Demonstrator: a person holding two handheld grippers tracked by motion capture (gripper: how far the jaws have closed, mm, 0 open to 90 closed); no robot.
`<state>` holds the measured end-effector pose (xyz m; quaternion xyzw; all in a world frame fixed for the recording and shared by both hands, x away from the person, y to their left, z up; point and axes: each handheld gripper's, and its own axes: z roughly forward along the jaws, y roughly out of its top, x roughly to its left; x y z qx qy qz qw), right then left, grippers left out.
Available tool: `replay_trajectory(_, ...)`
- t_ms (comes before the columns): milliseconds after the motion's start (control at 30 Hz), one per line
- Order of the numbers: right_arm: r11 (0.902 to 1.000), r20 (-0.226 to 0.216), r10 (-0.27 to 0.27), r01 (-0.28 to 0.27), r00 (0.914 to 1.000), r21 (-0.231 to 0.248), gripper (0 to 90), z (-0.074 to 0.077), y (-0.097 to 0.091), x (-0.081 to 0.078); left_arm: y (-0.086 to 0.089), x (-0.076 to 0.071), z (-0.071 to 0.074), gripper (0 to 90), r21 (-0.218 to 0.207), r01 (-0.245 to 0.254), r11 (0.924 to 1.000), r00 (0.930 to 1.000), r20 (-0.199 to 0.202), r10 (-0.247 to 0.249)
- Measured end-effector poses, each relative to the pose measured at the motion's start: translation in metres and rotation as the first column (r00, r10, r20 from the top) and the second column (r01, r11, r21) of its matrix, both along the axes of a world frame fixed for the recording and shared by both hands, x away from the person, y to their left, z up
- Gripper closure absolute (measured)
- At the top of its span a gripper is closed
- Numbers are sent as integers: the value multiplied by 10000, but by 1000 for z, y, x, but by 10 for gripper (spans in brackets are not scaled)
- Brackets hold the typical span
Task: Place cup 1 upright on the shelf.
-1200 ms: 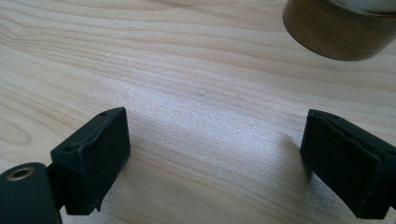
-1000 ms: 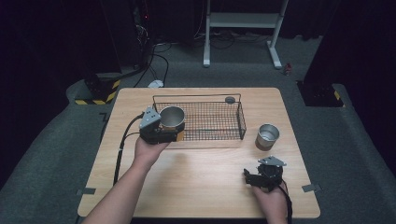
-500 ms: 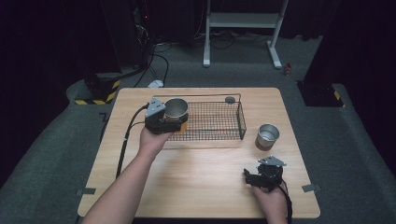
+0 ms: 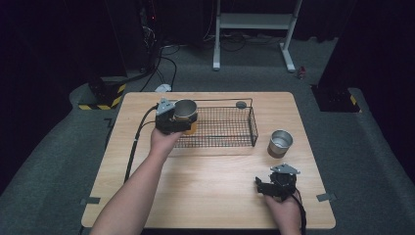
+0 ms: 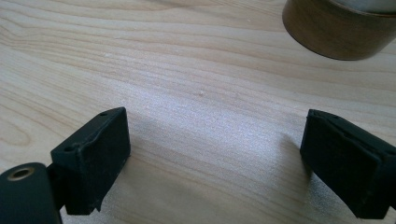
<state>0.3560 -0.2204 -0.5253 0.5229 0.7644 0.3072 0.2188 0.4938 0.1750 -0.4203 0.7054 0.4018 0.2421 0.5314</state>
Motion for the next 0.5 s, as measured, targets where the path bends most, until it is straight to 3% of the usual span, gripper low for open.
replay_trajectory(233, 10000, -16, -10, 10, 10000, 7, 83, 0, 0, 0, 2, 8, -7, 141, 167, -324, 9993, 9995, -42, 325)
replay_trajectory(500, 10000, -2, -2, 2, 10000, 0, 83, 0, 0, 0, 0, 18, -18, 141, 208, -440, 9988, 9982, -392, 448)
